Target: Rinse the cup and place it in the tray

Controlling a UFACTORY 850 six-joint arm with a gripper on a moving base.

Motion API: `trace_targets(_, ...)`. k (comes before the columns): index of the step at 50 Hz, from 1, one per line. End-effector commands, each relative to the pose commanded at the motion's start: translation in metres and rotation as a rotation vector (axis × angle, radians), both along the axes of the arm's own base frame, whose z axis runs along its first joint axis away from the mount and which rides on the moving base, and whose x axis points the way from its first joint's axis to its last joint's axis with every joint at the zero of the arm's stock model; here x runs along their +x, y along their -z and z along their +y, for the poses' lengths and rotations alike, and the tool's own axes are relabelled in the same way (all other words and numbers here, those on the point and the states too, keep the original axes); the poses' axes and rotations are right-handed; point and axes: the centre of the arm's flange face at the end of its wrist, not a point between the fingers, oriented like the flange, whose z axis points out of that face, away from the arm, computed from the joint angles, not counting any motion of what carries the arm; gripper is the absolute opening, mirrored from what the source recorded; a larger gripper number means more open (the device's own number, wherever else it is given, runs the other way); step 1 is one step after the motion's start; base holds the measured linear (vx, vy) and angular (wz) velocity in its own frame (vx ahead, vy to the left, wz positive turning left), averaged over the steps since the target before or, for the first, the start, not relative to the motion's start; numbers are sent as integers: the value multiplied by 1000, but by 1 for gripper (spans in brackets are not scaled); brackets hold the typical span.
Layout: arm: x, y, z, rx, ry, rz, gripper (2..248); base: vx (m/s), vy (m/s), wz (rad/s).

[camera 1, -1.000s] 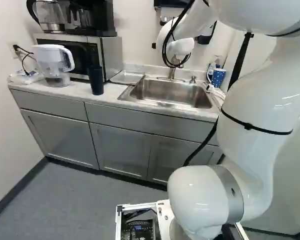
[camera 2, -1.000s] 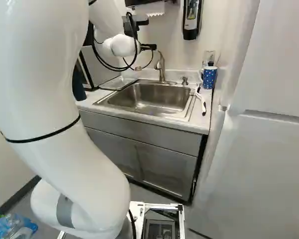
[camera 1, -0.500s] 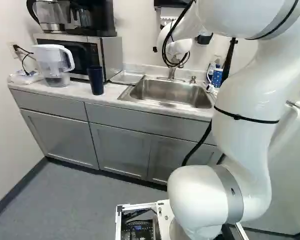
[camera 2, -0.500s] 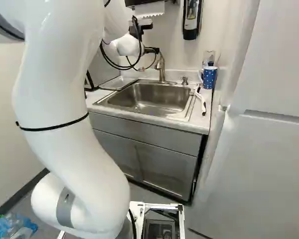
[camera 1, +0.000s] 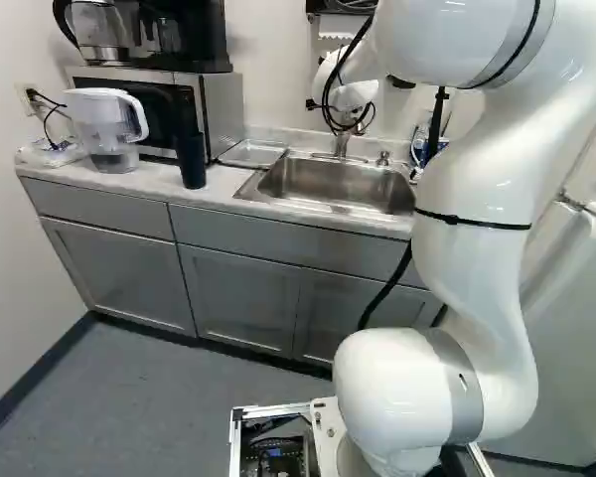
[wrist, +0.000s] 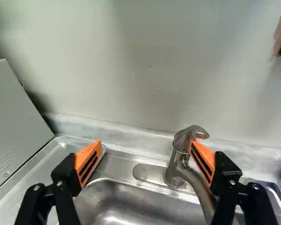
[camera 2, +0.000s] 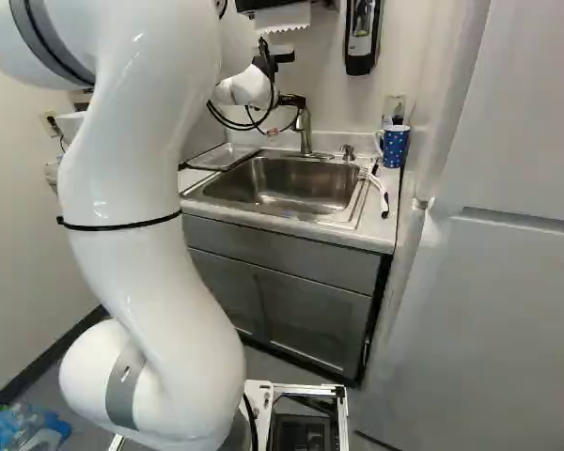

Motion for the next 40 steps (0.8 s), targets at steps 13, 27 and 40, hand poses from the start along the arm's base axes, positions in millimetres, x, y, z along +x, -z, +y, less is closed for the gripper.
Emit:
trace_targets(13, 22, -1, -5, -4, 5, -48, 247, 0, 0, 0)
trace_targets(27, 43, -4, -9, -10, 8, -123, 247, 0, 0, 0)
trace_targets(40, 45, -3, -9, -10, 8, -125, 247, 0, 0, 0)
